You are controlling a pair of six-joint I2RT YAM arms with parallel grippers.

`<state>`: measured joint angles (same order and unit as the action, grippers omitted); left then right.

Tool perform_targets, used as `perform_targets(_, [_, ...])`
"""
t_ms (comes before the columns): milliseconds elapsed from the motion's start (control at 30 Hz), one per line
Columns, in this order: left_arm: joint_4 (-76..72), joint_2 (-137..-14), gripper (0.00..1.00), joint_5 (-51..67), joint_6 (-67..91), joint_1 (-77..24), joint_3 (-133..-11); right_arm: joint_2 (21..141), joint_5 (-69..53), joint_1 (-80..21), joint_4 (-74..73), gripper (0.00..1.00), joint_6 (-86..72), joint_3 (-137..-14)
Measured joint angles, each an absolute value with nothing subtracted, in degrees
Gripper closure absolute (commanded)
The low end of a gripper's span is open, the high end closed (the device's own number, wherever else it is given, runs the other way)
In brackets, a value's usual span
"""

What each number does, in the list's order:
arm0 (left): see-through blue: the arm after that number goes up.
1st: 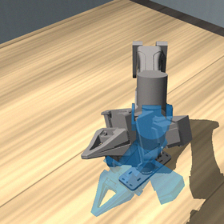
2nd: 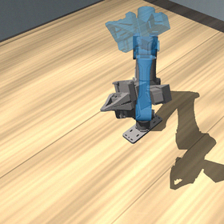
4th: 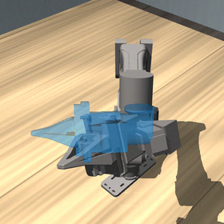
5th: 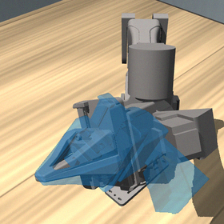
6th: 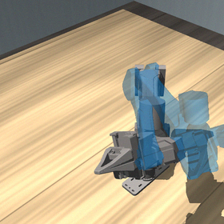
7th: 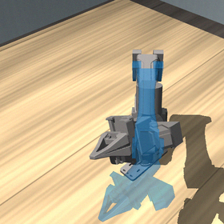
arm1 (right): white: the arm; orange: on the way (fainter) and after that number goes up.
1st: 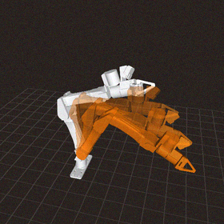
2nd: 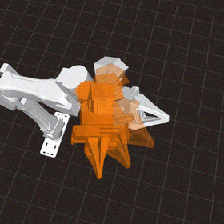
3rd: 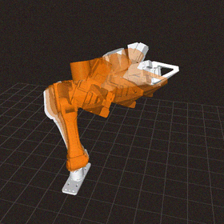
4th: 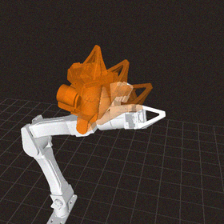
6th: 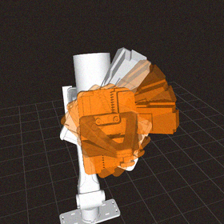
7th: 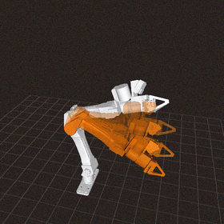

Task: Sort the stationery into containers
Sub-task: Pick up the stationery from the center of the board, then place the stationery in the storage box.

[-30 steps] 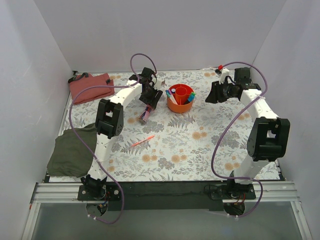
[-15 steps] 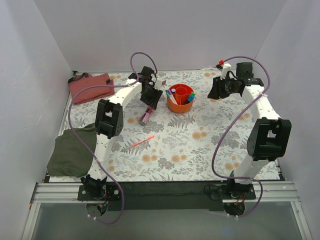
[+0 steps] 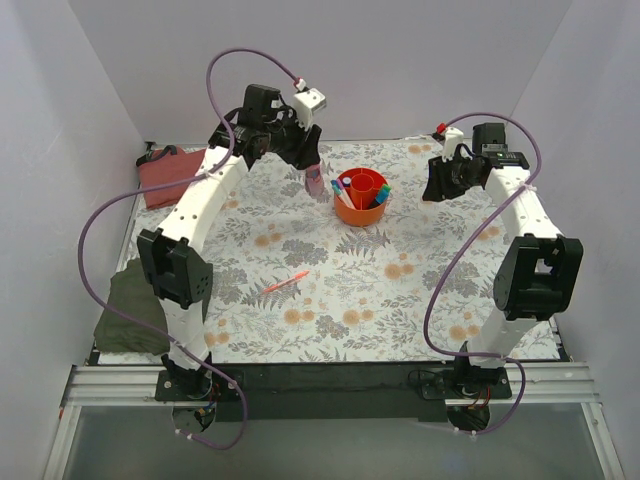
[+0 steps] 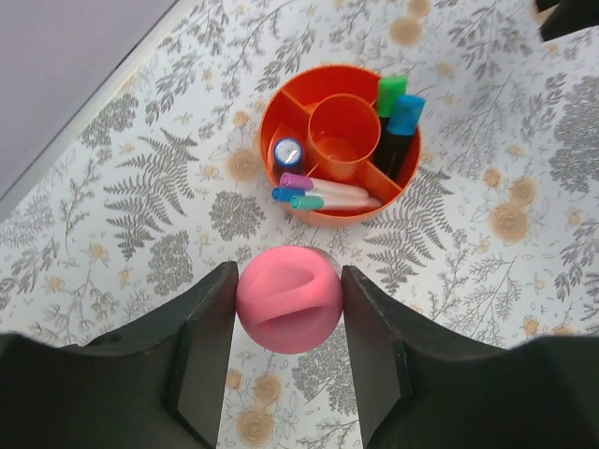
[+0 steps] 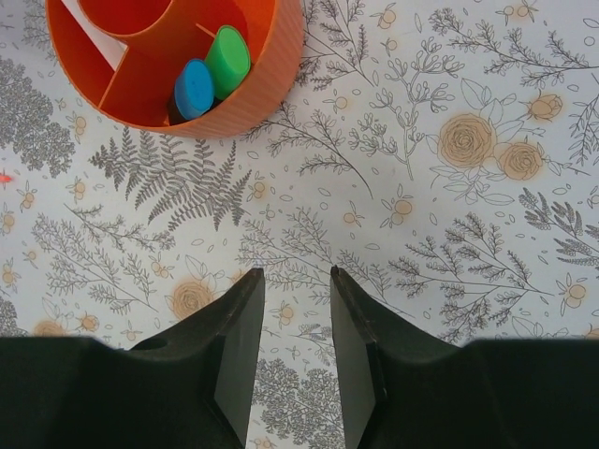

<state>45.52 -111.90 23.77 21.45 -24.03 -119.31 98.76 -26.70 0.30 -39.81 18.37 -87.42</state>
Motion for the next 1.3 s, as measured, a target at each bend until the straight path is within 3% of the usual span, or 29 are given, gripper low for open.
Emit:
perform_targets(333, [36.91,-110.28,1.0,28.56,22.85,-23.7,-109.75,100.27,-24.51,0.3,-40.18,0.57,18.22,-88.84])
perform_targets(733, [28.45,-115.09,1.0,31.42,26.61,-25.23,-123.87,100.27,-24.32,0.3,-40.23,0.58,18.52,-88.29])
perform_targets(1300, [19.31,-121.23,1.0,31.4,23.22,-32.82,-121.1,100.27,-23.92,0.45,-40.18,0.58,19.7,-88.29])
